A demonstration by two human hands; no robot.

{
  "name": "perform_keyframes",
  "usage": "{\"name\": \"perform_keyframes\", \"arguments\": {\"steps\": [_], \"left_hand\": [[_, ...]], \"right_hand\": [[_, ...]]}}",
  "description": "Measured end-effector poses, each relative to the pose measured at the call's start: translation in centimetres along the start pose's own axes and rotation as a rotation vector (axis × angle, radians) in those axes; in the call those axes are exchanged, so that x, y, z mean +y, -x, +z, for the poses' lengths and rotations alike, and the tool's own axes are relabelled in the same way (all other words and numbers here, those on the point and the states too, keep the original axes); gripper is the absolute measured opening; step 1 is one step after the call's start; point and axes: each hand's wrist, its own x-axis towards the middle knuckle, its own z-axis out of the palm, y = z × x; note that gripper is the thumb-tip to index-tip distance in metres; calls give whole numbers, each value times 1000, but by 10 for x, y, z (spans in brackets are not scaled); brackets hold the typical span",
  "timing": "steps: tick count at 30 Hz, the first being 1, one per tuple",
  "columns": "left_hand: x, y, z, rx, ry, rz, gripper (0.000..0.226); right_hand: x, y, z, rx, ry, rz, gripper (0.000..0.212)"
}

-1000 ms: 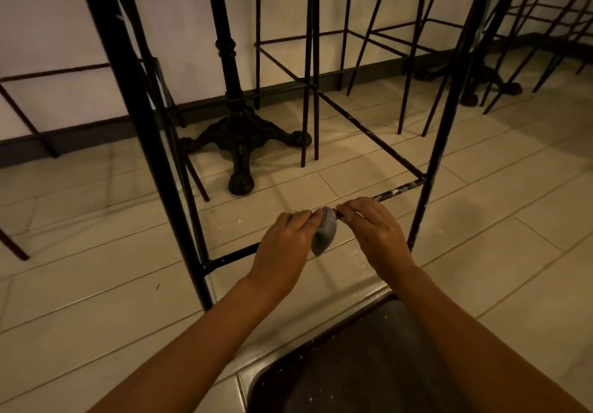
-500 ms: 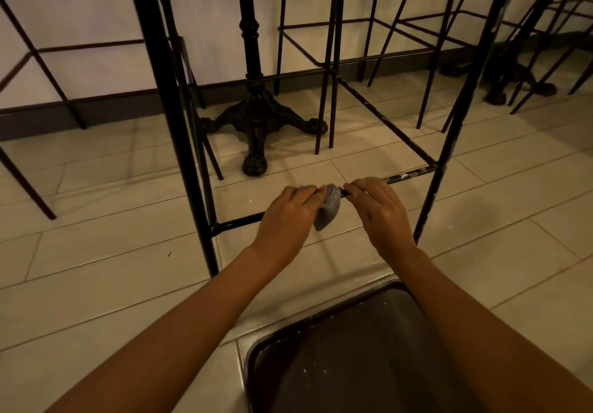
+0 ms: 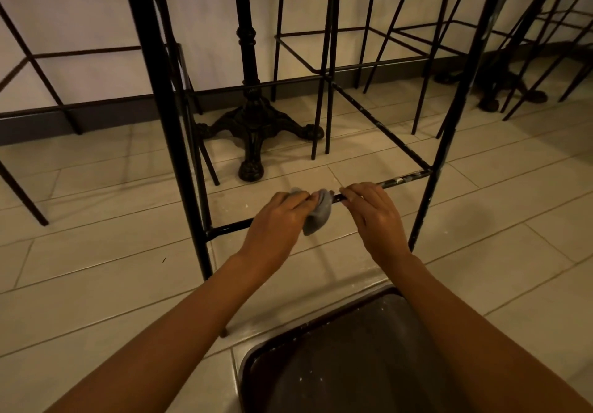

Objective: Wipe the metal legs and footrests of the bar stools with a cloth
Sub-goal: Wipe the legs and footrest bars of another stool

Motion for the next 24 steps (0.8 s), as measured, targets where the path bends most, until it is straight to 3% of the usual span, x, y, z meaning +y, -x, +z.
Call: {"name": "perform_keyframes", "arguments": {"steps": [7,18,24], "left_hand": [[21,-23,15,28,-1,-10,55],[33,-38,20,-30,39,-24,51],[50,-58,31,-46,56,-29,51]], "right_hand": [[7,-1,-7,-35,-19,-32,24],[38,7,-25,21,71,139,25],[43,3,-26,-1,99,136,23]]}}
